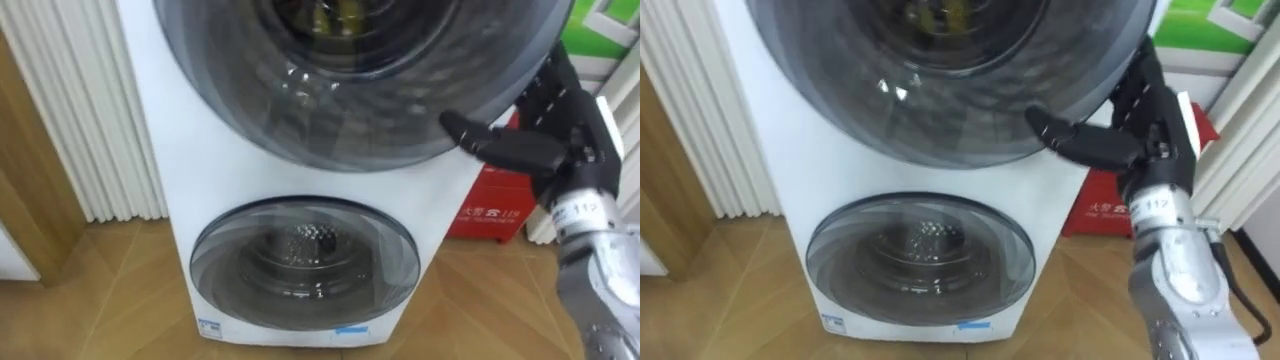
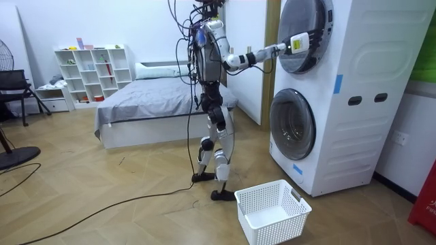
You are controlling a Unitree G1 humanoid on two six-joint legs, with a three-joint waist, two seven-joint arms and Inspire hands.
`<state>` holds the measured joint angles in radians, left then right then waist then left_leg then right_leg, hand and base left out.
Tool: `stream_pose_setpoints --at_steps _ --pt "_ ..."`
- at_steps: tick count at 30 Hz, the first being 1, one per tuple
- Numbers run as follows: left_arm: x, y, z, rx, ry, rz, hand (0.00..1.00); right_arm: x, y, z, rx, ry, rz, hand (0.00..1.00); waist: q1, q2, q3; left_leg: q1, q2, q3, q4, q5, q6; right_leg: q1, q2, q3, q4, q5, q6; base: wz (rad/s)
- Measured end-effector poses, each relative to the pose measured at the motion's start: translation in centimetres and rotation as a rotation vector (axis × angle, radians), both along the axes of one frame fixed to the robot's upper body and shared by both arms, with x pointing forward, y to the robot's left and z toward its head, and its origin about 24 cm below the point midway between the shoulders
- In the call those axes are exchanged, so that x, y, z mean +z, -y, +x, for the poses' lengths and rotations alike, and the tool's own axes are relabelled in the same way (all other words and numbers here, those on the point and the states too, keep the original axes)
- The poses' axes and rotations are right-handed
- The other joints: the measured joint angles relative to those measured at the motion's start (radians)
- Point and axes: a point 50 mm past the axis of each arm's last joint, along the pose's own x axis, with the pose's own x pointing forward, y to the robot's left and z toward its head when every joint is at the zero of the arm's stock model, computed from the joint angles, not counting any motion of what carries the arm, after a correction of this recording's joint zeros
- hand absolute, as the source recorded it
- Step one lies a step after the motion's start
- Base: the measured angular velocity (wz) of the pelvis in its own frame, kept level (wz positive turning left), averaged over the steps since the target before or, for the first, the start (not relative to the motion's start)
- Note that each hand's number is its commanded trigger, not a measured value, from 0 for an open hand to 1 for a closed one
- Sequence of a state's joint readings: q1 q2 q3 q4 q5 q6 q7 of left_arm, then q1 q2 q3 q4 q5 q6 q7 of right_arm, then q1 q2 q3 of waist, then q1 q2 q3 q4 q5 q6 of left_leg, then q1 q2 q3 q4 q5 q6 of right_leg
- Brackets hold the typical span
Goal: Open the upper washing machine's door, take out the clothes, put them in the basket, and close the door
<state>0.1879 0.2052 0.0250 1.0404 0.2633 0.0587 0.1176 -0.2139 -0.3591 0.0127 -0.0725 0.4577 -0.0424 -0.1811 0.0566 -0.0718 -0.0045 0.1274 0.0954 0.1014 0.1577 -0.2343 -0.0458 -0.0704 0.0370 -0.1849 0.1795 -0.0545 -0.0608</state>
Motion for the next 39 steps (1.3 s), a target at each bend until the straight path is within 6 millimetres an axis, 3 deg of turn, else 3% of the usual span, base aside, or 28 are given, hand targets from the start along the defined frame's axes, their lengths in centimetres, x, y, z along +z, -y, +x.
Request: stream_pose_setpoints --at_steps 4,9,15,19,33,39 --pt "-0.3 0.6 -0.2 -0.028 -0.009 -0.014 0.00 -1.0 -0.4 -1.0 0.010 -0.007 -0.062 0.00 -0.009 0.001 0.0009 0.012 -0.001 0.027 -0.009 0.000 0.000 0.001 0.001 0.020 0.006 -0.001 0.000 -0.07" --pt "-0.4 0.8 -0.9 -0.029 -0.030 -0.029 0.00 -1.7 -1.2 -2.0 0.056 0.001 -0.036 0.00 -0.036 0.012 0.0060 0.008 -0.001 0.031 -0.020 -0.004 0.003 -0.003 0.003 0.022 0.007 -0.002 0.003 0.07" --pt "-0.6 1.4 -1.0 -0.063 -0.034 -0.041 0.00 -1.8 -2.3 -2.2 0.101 0.020 -0.015 0.00 -0.054 0.030 0.0031 0.008 0.000 0.031 -0.018 -0.004 0.003 -0.003 0.004 0.024 0.009 0.001 0.001 0.00" --pt "-0.6 1.6 -0.7 -0.074 -0.019 -0.047 0.00 -1.8 -2.5 -2.4 0.113 0.030 -0.015 0.00 -0.054 0.043 0.0012 0.013 0.000 0.036 -0.021 -0.004 0.003 -0.003 0.005 0.029 0.009 0.001 0.001 -0.03" --pt "-0.7 1.9 -0.5 -0.082 -0.004 -0.046 0.00 -1.8 -3.6 -2.9 0.159 0.043 -0.002 0.00 -0.061 0.049 0.0050 0.022 0.004 0.051 -0.028 -0.006 0.001 -0.003 0.014 0.046 0.006 0.001 0.002 -0.04" --pt "-0.6 1.9 0.1 -0.090 0.008 -0.050 0.00 -1.5 -4.4 -3.9 0.202 0.062 0.036 0.00 -0.055 0.063 0.0038 0.021 0.014 0.066 -0.024 -0.010 -0.004 -0.009 0.026 0.054 0.008 0.002 -0.003 -0.08"
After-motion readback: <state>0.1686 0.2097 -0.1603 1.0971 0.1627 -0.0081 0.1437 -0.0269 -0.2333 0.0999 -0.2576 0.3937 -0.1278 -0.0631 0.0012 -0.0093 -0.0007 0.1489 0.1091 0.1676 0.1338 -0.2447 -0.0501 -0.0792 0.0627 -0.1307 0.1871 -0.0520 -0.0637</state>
